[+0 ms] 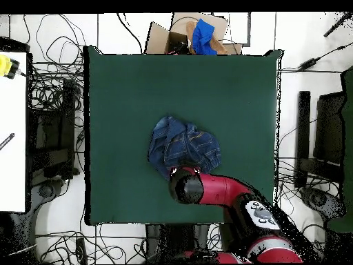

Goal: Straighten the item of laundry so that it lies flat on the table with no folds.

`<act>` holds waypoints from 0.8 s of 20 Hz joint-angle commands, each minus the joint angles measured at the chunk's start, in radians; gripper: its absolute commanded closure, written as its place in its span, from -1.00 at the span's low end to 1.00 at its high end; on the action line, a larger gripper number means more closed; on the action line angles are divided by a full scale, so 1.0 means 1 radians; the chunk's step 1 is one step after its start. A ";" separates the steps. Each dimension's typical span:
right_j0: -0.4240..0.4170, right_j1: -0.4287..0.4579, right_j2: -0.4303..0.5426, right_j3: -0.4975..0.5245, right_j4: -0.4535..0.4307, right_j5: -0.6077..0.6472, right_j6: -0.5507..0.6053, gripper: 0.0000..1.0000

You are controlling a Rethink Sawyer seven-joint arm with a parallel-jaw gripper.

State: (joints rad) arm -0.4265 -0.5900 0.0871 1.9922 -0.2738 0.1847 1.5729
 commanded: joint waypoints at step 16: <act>0.206 -0.288 0.029 -0.070 0.124 0.561 0.126 1.00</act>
State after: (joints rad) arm -0.2346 -0.7977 0.0835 1.9739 -0.2070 0.6541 1.5729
